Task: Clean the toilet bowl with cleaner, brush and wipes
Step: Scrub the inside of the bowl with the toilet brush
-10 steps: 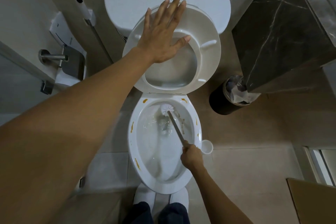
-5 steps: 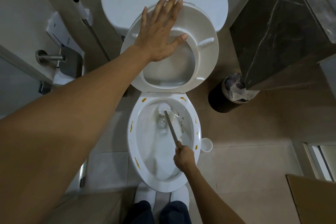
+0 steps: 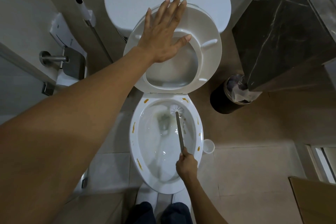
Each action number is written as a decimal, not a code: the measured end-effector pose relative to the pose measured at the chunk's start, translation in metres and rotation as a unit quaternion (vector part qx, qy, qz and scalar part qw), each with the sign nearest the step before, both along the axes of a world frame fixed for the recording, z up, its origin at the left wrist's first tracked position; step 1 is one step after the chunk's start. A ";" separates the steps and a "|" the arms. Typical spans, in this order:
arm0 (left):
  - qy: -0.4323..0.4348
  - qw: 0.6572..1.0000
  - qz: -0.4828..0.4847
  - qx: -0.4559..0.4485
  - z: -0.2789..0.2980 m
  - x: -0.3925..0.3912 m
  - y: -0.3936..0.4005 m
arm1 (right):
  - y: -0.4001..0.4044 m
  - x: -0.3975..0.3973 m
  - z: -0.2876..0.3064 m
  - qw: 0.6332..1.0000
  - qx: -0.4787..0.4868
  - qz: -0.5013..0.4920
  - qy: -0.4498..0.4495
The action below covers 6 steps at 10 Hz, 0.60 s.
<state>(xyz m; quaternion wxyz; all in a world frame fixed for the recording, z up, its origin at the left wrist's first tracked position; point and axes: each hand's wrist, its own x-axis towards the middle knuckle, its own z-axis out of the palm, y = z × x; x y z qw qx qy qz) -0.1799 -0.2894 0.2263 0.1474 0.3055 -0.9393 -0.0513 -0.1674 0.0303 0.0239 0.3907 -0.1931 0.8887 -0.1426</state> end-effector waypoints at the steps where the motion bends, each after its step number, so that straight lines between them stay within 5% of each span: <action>1: 0.002 1.000 0.002 -0.005 -0.001 -0.001 0.000 | -0.004 -0.004 -0.003 0.999 0.017 0.028 -0.001; 6: 0.001 1.000 0.003 -0.007 0.000 -0.001 0.000 | 0.005 -0.005 -0.001 0.999 0.006 0.037 0.019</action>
